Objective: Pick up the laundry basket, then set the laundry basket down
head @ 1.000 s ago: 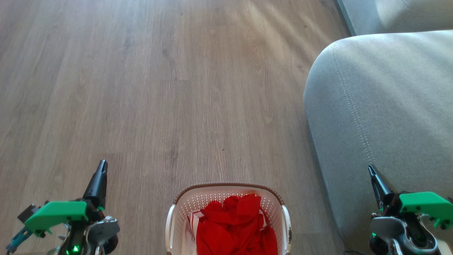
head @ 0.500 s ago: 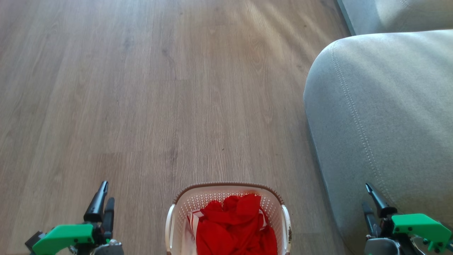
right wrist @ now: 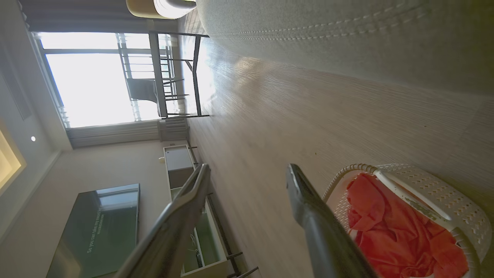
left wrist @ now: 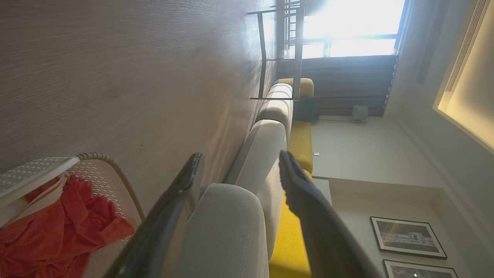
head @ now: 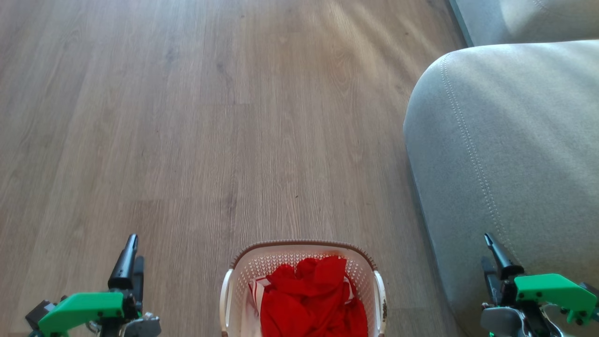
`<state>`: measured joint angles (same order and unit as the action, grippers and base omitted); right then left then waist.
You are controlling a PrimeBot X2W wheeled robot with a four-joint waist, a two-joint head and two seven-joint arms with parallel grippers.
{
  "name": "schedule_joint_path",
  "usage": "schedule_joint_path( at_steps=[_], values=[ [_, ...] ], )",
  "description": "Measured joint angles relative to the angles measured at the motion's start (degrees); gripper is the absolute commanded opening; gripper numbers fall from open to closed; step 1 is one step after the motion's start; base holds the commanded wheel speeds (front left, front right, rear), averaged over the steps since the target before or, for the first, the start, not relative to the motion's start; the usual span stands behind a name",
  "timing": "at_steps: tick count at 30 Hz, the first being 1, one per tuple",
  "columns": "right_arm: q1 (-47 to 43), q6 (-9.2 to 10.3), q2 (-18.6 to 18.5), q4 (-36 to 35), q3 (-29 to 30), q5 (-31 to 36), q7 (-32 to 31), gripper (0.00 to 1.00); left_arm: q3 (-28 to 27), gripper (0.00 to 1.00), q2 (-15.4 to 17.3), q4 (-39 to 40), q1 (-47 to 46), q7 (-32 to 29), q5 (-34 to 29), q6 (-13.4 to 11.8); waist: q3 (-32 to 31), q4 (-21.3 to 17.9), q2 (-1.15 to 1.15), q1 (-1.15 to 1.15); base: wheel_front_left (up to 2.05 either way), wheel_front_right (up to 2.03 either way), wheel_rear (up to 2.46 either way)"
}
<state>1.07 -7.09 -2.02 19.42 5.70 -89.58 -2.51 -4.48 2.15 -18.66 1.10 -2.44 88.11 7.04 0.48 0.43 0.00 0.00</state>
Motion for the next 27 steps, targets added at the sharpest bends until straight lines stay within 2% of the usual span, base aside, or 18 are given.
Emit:
schedule_joint_path(
  at_steps=[13, 20, 27],
  values=[
    [1.3, 0.01, 0.0, -1.6, 1.0, 8.2, 2.1, 1.0, -1.4, 1.0, 0.0, 1.7, -1.1, 2.1, -6.1, 0.0, -0.2, 1.2, 0.0, 0.0, 0.0, 0.0, 0.0],
    [1.5, 0.0, 0.0, -3.6, 0.2, 13.8, 3.2, 1.0, -2.1, 1.0, 0.0, 3.8, -1.2, 3.2, -12.4, -0.1, -0.2, 1.7, 0.0, 0.0, 0.0, 0.0, 0.0],
    [2.5, 0.0, 0.0, -6.9, -0.2, 21.4, 4.4, 1.0, -1.9, 1.0, 0.0, 7.7, -1.6, 4.4, -18.3, -2.1, 0.0, 2.1, 0.0, 0.0, 0.0, 0.0, 0.0]
  ],
)
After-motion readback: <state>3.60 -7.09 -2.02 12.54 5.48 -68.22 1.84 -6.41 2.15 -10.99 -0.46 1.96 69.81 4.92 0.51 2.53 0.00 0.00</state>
